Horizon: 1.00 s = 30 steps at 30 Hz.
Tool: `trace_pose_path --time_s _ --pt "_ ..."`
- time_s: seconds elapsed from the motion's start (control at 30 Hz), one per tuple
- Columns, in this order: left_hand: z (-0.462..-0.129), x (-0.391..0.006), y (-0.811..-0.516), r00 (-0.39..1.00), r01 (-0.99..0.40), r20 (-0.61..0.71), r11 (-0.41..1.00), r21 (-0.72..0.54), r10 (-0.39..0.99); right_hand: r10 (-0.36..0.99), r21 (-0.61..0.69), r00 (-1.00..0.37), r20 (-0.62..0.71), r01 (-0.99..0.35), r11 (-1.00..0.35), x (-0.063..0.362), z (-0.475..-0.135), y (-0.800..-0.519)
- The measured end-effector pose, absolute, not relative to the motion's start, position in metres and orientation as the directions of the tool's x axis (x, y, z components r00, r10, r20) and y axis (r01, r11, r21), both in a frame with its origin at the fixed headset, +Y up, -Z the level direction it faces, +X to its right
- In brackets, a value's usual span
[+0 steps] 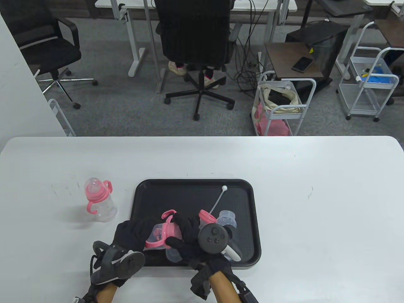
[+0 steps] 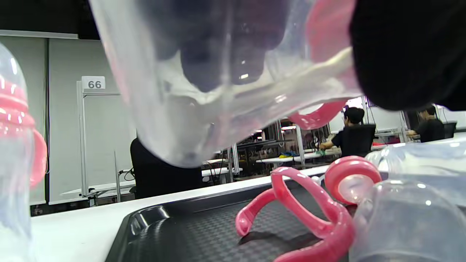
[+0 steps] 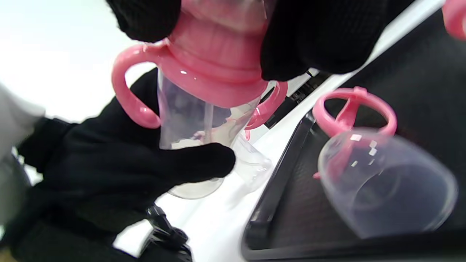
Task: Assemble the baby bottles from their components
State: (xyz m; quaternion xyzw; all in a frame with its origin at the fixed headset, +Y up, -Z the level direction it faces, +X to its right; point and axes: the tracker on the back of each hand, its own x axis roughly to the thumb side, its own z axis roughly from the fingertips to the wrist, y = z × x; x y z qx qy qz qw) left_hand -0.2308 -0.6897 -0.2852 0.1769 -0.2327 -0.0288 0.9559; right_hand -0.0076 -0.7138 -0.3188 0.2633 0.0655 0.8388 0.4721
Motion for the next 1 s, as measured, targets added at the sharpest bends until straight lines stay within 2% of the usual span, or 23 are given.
trace_pose_path --time_s 0.07,0.27,0.5,0.77,1.0 --pt "-0.286 -0.229 -0.690 0.890 -0.005 0.429 0.936 0.353 -0.157 0.841 0.359 -0.406 0.356 -0.772 -0.525 -0.007 -0.319 -0.716" --pt "-0.288 -0.230 -0.698 0.900 -0.079 0.431 0.949 0.304 -0.063 0.820 0.300 -0.450 0.352 -0.776 -0.555 -0.003 -0.319 -0.713" --pt "-0.289 -0.234 -0.698 0.907 -0.112 0.420 0.959 0.259 -0.008 0.857 0.324 -0.394 0.333 -0.805 -0.497 0.000 -0.321 -0.715" --pt "-0.294 -0.251 -0.695 0.908 -0.275 0.369 0.946 0.173 0.197 0.888 0.349 -0.283 0.363 -0.842 -0.411 0.010 -0.319 -0.703" --pt "-0.297 -0.266 -0.691 0.866 -0.429 0.345 0.892 0.140 0.362 0.883 0.245 -0.293 0.366 -0.885 -0.396 0.039 -0.321 -0.693"
